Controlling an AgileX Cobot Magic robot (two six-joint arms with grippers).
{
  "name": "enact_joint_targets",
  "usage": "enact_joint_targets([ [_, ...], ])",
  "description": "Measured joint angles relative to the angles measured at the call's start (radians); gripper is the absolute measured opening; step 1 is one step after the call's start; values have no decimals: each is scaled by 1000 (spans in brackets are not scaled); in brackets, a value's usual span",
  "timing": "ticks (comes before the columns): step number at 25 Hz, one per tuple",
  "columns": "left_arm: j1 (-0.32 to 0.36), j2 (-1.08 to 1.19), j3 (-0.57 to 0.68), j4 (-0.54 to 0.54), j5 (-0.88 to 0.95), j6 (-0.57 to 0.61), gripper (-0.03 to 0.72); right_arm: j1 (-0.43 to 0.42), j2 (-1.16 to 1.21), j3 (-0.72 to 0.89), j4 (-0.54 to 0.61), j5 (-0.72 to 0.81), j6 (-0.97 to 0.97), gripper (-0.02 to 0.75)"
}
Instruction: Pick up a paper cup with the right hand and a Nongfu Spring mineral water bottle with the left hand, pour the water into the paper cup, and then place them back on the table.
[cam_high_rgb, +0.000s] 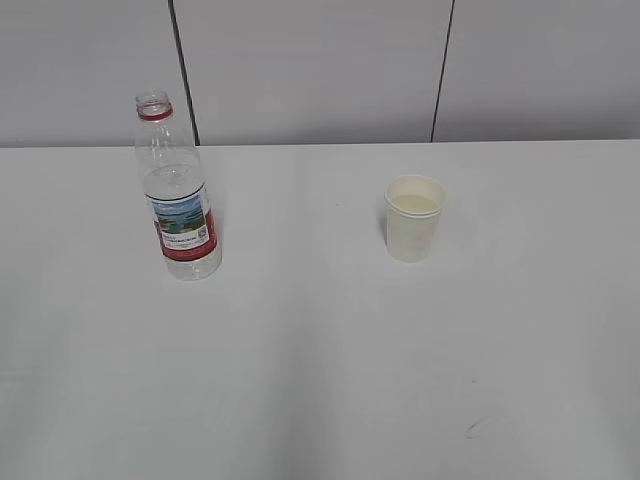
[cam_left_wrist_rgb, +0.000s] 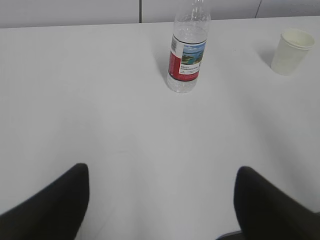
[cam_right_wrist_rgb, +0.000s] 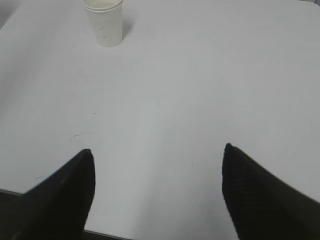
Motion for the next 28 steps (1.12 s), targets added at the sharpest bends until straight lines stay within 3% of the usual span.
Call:
enact_joint_targets([
  [6, 19, 0, 0, -1, 0, 0, 534, 0, 0, 0, -20, -2, -2, 582],
  [11, 129, 0, 0, -1, 0, 0, 534, -17, 0, 0, -24, -2, -2, 582],
  [14, 170, 0, 0, -2, 0, 0, 534, -79, 0, 0, -24, -2, -2, 582],
  [19, 175, 0, 0, -2, 0, 0, 534, -181, 0, 0, -25, -2, -2, 582],
  [28, 174, 0, 0, 0, 0, 0, 534, -189, 0, 0, -25, -2, -2, 582],
])
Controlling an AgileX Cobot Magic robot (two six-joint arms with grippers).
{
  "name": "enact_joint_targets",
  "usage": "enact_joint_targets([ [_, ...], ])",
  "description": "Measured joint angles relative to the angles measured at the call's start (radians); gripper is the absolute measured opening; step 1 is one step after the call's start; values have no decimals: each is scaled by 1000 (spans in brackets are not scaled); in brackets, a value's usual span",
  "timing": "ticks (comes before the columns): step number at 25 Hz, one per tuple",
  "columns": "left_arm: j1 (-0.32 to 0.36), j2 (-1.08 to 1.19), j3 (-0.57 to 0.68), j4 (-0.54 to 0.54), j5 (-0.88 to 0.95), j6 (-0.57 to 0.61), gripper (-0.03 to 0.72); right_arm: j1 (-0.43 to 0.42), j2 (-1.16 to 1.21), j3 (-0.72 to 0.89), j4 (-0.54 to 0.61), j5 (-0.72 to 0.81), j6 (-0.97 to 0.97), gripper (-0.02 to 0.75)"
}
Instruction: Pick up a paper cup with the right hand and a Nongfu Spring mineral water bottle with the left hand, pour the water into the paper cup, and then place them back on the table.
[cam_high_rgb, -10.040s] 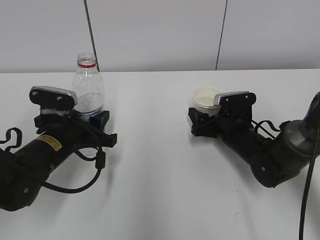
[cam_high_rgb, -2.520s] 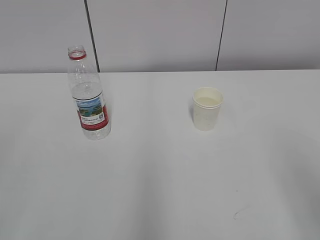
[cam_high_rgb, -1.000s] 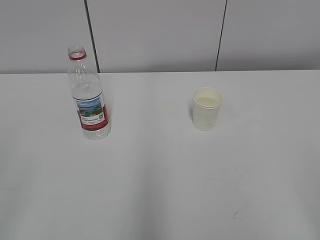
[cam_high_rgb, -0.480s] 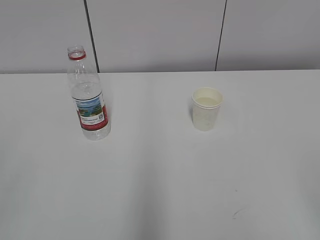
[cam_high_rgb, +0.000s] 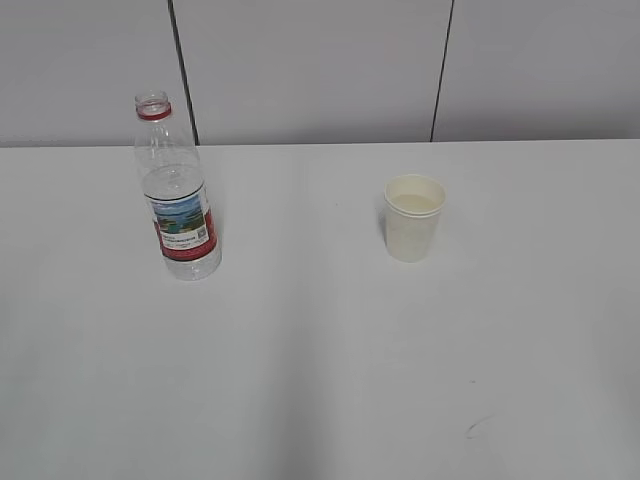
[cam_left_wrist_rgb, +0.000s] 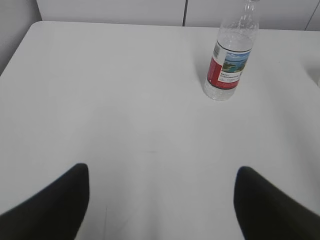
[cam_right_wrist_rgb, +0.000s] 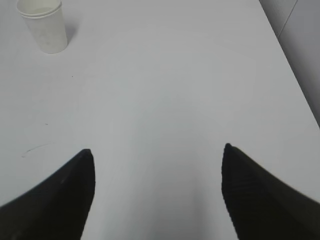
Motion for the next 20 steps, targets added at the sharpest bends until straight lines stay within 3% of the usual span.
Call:
enact_joint_targets([
  [20, 0, 0, 0, 0, 0, 0, 534, 0, 0, 0, -16, 0, 0, 582],
])
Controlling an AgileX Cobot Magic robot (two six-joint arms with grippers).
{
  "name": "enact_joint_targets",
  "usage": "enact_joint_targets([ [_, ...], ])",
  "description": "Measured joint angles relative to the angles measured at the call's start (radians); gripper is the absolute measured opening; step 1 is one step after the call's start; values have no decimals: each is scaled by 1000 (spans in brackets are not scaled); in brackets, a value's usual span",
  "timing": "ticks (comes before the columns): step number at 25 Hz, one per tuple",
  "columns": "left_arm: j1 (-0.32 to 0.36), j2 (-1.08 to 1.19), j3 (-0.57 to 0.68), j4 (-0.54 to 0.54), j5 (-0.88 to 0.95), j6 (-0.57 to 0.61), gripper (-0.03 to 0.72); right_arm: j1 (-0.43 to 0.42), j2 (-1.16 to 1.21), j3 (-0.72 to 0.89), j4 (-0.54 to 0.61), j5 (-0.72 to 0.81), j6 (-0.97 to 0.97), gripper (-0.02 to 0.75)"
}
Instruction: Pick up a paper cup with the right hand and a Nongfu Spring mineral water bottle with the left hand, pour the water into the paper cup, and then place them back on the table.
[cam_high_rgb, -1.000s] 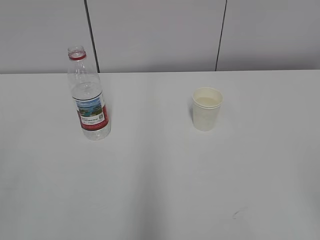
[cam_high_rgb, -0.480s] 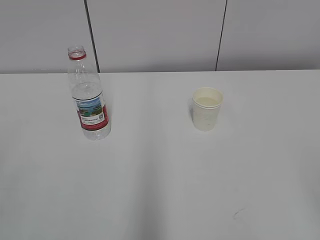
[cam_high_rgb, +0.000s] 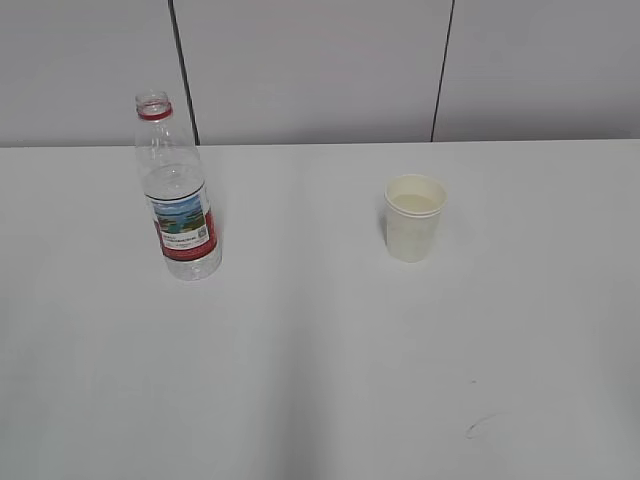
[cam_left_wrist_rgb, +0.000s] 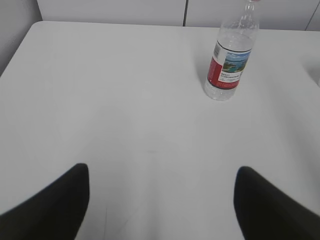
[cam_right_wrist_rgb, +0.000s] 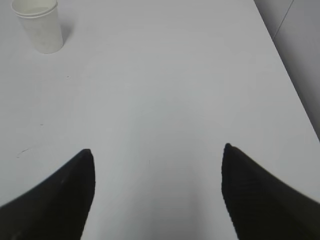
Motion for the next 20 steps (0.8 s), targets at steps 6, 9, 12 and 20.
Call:
enact_joint_targets([
  [6, 0, 0, 0, 0, 0, 0, 533, 0, 0, 0, 0, 0, 0, 582],
  [9, 0, 0, 0, 0, 0, 0, 533, 0, 0, 0, 0, -2, 0, 582],
  [12, 0, 0, 0, 0, 0, 0, 533, 0, 0, 0, 0, -2, 0, 582],
  [20, 0, 0, 0, 0, 0, 0, 533, 0, 0, 0, 0, -2, -2, 582],
])
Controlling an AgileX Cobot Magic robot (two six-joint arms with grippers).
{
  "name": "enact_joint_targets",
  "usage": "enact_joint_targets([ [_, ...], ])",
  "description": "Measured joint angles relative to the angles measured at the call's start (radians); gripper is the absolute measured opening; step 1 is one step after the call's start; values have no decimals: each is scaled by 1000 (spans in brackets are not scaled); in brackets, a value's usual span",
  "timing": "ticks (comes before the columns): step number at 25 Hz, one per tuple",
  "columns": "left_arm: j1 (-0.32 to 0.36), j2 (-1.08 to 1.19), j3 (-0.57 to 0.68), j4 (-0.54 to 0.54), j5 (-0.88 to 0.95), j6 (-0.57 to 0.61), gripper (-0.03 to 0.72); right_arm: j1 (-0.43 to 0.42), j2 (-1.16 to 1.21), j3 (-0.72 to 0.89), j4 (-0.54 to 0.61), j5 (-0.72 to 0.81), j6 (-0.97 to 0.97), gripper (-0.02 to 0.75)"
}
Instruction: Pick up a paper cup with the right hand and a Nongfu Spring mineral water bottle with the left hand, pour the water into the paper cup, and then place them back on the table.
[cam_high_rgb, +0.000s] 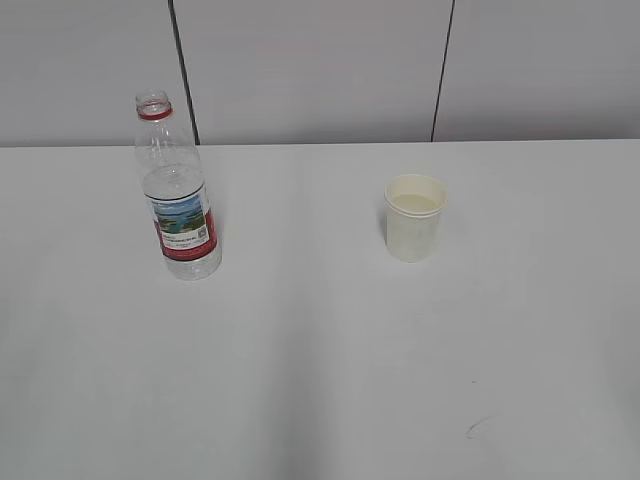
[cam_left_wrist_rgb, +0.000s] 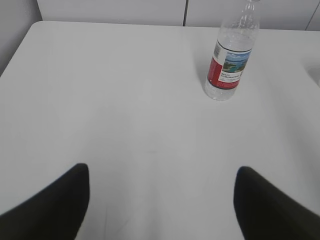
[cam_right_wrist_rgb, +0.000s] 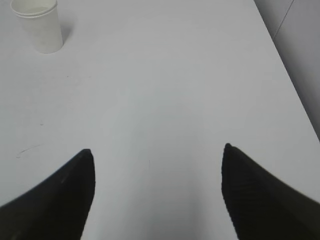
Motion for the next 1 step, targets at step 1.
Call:
enact_joint_targets([
  [1, 0, 0, 0, 0, 0, 0, 531, 0, 0, 0, 0, 0, 0, 582],
])
